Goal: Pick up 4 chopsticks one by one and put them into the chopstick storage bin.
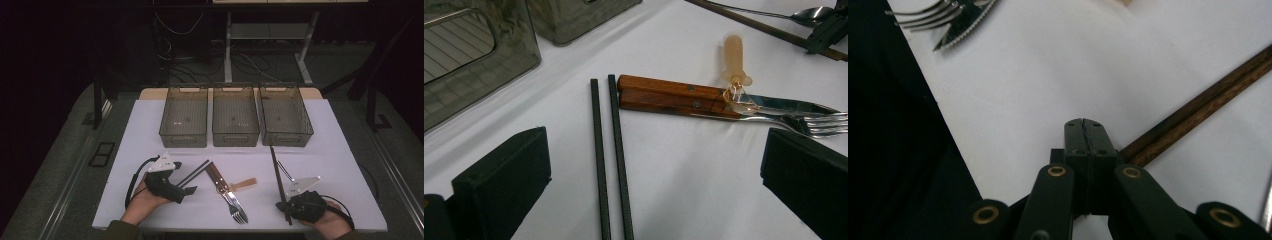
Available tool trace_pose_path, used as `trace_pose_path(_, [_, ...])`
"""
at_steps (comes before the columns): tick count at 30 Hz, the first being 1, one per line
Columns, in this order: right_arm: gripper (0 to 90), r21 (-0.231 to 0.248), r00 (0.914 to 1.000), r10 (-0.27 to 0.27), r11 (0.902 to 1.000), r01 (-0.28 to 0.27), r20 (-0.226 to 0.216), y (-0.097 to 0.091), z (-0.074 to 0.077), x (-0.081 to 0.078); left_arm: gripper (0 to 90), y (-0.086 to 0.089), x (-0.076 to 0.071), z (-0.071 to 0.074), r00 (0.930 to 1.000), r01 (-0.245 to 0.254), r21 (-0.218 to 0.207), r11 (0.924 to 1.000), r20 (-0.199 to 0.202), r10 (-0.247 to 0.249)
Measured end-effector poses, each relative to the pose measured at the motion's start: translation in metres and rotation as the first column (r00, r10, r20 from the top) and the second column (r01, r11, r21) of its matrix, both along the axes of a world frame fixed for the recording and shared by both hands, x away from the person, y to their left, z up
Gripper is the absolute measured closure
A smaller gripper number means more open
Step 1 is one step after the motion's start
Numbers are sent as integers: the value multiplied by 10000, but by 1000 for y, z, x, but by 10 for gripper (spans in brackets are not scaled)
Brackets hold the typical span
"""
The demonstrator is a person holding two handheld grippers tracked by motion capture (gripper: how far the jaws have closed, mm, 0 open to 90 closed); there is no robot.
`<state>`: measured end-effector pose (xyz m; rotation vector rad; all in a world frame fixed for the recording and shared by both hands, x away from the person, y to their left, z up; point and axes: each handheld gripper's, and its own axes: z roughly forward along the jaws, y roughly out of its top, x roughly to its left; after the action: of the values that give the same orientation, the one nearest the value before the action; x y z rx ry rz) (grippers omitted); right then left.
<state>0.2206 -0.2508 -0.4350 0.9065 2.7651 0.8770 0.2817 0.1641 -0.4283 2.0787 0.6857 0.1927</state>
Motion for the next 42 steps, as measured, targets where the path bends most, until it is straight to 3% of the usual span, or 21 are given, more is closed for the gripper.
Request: trace_pose_path(42, [899,-598,9976,-685,9959,684,1,-38,3,-1,0,0,1,-1,10000,-3,39,10000,-16,3])
